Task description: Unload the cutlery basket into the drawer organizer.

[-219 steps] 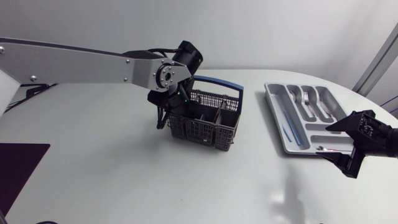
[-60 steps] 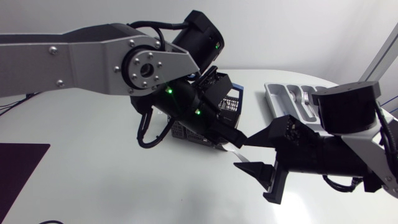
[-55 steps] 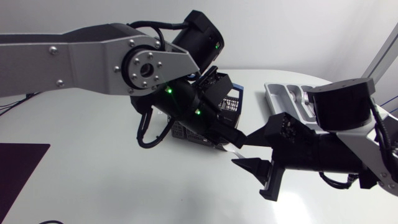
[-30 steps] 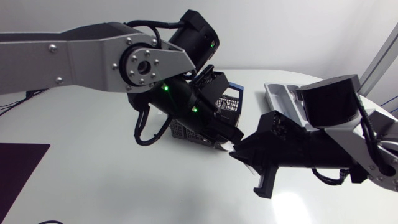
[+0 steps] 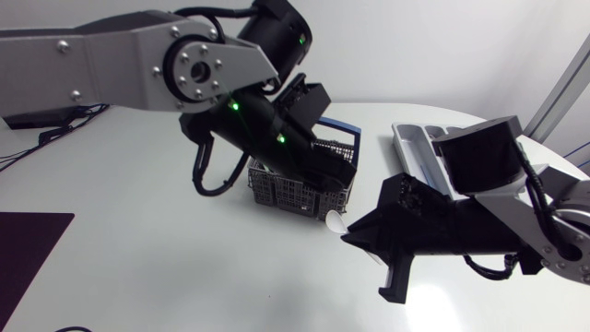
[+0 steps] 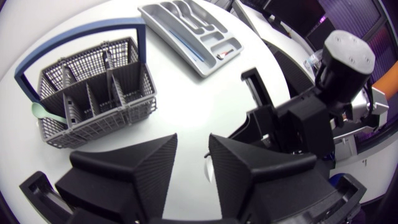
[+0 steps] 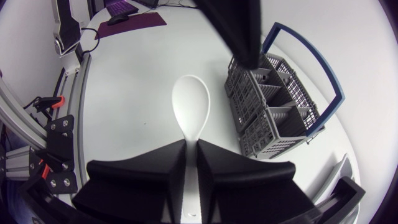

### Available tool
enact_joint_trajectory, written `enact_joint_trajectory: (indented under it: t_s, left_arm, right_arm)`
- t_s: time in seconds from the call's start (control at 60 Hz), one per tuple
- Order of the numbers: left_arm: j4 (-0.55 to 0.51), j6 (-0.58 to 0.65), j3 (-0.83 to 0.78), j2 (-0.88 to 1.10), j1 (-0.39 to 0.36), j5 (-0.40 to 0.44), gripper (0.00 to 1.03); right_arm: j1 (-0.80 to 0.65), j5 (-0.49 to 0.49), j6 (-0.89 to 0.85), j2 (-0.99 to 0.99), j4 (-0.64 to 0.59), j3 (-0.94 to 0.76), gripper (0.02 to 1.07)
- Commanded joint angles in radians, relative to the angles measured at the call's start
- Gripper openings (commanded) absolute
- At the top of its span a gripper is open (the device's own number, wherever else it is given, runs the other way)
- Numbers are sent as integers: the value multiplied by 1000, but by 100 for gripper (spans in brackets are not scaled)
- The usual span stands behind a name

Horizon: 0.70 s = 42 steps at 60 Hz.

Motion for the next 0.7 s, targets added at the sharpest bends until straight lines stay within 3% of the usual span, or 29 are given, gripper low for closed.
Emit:
enact_joint_trajectory:
  t_s: [0.0, 0.183, 0.283, 0.517, 0.683]
  left_arm:
    - [5, -34, 72, -14, 47, 6, 66]
    - [11, -29, 100, -34, 197, -10, 67]
    - [11, 17, 67, -33, 252, -77, 66]
    - [66, 144, -15, -2, 374, -117, 66]
    - [86, 195, -40, 17, 413, -115, 66]
  right_arm:
    - [7, -9, -25, -6, -29, -22, 7]
    - [-74, -56, -116, -46, -119, -48, 7]
    - [-180, -99, -209, -56, -182, -52, 7]
    - [-518, -176, -568, 26, -353, 1, 7]
    - [-751, -200, -820, 178, -429, 96, 7]
